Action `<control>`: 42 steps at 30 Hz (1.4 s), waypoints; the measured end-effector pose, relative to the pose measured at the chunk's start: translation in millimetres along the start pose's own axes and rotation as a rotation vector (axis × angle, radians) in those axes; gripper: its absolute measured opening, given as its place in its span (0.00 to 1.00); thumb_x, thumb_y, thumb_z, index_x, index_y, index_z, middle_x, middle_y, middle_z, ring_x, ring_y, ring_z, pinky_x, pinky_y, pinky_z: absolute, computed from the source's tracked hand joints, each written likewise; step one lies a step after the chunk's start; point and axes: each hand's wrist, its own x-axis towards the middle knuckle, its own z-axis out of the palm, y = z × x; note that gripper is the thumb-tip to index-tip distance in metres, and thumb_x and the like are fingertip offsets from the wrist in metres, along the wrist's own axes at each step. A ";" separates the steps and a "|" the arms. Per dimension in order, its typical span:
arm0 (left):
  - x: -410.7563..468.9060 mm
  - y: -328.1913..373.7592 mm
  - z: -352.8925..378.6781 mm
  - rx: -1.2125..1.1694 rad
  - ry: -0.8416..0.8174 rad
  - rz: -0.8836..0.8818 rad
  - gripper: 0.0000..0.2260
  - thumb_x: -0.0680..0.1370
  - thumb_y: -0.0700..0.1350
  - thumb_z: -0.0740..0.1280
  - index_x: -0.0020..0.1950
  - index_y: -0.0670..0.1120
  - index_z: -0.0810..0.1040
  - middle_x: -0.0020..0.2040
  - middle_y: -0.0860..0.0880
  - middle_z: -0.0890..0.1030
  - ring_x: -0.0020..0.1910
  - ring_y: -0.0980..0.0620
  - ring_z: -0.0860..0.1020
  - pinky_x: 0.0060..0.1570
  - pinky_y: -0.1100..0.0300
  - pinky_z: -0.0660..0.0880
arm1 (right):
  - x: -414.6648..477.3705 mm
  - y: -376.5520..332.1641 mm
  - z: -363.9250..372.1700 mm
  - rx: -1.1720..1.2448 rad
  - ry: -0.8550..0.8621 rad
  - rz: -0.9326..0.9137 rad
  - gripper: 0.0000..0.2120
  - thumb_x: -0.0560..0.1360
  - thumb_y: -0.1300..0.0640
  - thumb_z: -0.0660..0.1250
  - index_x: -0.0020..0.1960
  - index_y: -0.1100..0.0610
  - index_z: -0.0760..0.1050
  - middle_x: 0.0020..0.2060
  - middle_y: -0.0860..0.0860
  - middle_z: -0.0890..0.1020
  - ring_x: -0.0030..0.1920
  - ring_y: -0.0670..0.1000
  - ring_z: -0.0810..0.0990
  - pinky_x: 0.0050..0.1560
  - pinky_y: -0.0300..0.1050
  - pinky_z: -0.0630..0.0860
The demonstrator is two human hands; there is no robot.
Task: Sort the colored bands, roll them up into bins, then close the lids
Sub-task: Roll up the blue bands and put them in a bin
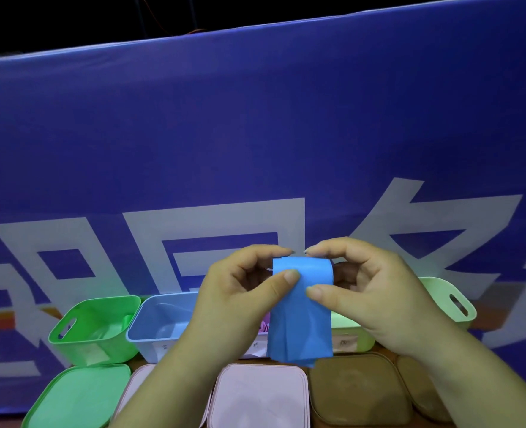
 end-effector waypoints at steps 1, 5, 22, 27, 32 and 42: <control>0.0 0.0 0.1 0.010 0.002 0.000 0.14 0.71 0.49 0.71 0.55 0.49 0.83 0.47 0.53 0.85 0.49 0.54 0.83 0.42 0.64 0.80 | -0.2 0.1 0.4 -0.010 0.000 -0.007 0.18 0.69 0.60 0.76 0.55 0.45 0.80 0.48 0.45 0.85 0.50 0.49 0.85 0.50 0.48 0.83; -0.8 0.3 0.5 0.035 0.005 0.008 0.14 0.70 0.51 0.70 0.55 0.52 0.82 0.47 0.55 0.85 0.50 0.56 0.82 0.42 0.67 0.79 | 0.1 0.1 0.7 -0.026 0.009 -0.027 0.17 0.69 0.58 0.76 0.54 0.45 0.80 0.48 0.44 0.85 0.51 0.48 0.84 0.50 0.47 0.83; -1.5 -4.7 -5.2 0.142 -0.111 0.066 0.21 0.71 0.44 0.74 0.61 0.60 0.78 0.59 0.54 0.81 0.58 0.45 0.79 0.53 0.48 0.81 | 4.6 1.4 -1.6 0.076 0.059 0.008 0.18 0.64 0.46 0.72 0.52 0.50 0.82 0.46 0.49 0.84 0.47 0.49 0.83 0.45 0.44 0.82; -1.5 -5.7 -3.0 0.125 -0.100 0.061 0.19 0.71 0.43 0.74 0.59 0.60 0.80 0.58 0.55 0.82 0.57 0.45 0.80 0.53 0.46 0.81 | 5.0 3.5 -1.4 0.092 0.056 0.051 0.14 0.70 0.44 0.73 0.51 0.50 0.82 0.43 0.51 0.85 0.45 0.50 0.84 0.40 0.45 0.82; -2.0 -6.6 -0.8 0.068 -0.072 0.035 0.18 0.70 0.43 0.74 0.57 0.58 0.81 0.56 0.53 0.83 0.55 0.46 0.81 0.53 0.44 0.81 | 4.9 4.7 -1.5 0.060 0.058 0.052 0.13 0.70 0.42 0.73 0.50 0.47 0.82 0.44 0.48 0.84 0.46 0.49 0.84 0.43 0.46 0.82; -1.4 -8.8 -2.2 -0.020 -0.040 -0.010 0.16 0.72 0.45 0.75 0.60 0.51 0.81 0.53 0.50 0.84 0.55 0.47 0.82 0.52 0.51 0.82 | -1.4 5.0 -2.8 0.035 0.030 -0.045 0.18 0.70 0.61 0.76 0.55 0.43 0.80 0.51 0.46 0.83 0.53 0.50 0.83 0.50 0.46 0.82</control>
